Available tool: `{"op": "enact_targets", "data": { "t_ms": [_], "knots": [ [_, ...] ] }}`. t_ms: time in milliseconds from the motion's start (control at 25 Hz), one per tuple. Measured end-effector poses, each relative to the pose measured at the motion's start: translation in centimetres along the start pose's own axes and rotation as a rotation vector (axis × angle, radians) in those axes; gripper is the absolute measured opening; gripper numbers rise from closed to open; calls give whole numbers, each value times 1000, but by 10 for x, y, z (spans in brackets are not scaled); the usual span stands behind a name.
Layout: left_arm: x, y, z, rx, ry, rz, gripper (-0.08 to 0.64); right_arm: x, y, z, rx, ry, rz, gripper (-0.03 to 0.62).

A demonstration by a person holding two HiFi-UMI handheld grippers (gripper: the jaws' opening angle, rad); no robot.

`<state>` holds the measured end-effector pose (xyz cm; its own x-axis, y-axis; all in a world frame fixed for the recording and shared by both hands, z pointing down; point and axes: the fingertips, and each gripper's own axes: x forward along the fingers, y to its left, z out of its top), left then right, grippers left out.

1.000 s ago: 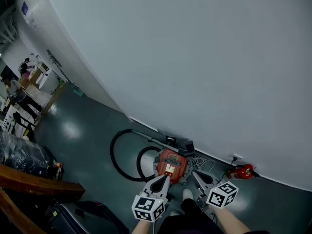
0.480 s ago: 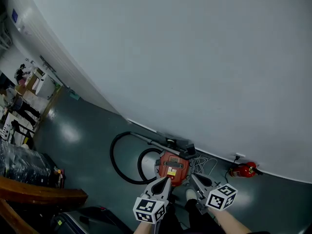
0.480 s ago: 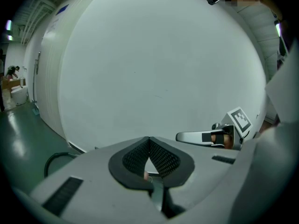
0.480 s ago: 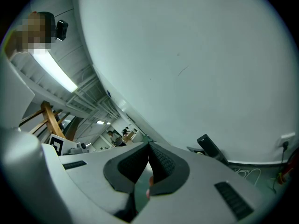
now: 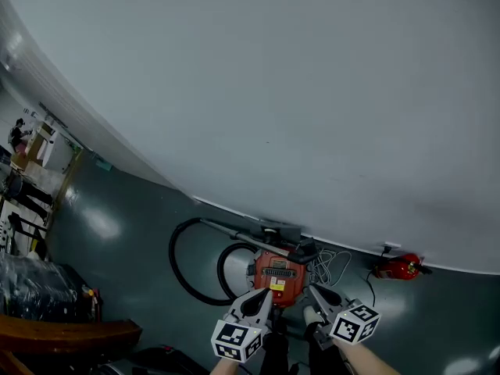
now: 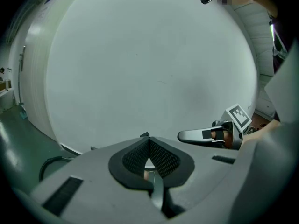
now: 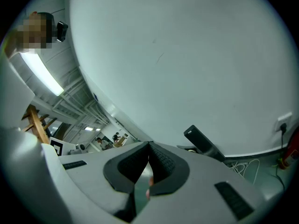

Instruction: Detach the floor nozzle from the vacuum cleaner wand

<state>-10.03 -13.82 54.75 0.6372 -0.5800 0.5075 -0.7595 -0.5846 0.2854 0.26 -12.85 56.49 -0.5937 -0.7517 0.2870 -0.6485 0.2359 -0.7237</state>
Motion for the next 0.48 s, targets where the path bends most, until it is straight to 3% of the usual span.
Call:
{"op": "enact_targets", "data": {
  "t_ms": [480],
  "knots": [
    [68,35,-49,118,82,-166,5,40,-68,-38,94,-83,-140,17]
  ]
}}
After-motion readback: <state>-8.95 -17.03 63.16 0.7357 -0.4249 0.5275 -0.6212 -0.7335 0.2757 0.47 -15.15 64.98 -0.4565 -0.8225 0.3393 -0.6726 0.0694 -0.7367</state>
